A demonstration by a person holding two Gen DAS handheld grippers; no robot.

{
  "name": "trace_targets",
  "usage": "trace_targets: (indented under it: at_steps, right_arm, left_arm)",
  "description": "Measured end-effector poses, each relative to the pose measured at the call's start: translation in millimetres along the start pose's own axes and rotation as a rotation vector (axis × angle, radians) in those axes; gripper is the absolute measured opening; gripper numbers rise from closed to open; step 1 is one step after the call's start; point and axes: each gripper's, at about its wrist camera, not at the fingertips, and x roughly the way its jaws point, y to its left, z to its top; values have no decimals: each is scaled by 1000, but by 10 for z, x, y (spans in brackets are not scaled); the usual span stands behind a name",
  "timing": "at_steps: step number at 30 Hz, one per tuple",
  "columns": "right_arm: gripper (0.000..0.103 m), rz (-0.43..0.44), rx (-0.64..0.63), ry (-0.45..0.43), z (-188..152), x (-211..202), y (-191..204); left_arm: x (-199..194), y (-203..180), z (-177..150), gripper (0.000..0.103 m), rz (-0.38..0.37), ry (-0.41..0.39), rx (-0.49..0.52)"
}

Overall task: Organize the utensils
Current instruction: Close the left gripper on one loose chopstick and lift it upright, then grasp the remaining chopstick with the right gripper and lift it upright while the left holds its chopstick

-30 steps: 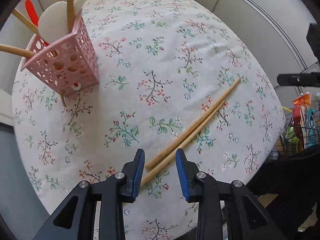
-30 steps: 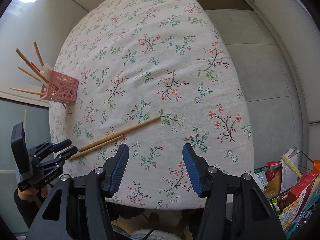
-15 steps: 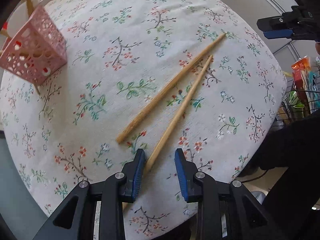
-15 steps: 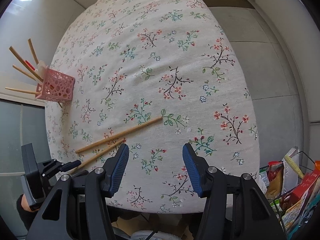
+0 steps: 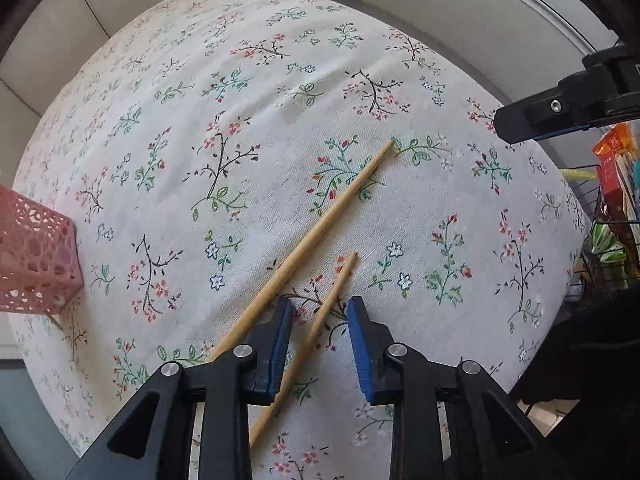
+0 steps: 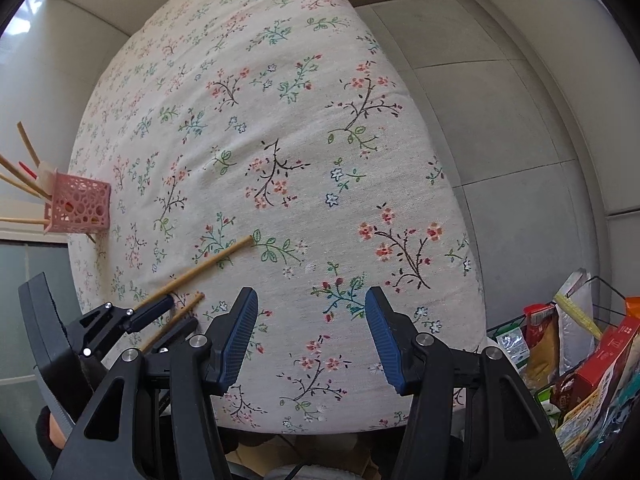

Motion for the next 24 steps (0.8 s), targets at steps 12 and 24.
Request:
trace_targets:
  at_steps: [12, 24]
  right_arm:
    - [59, 14, 43, 6, 21, 68, 47]
    - [59, 72, 46, 71, 77, 439, 634]
  left_arm:
    - [-249, 142, -145, 5, 0, -118, -107]
    - [-907, 987, -610, 5, -15, -308, -369]
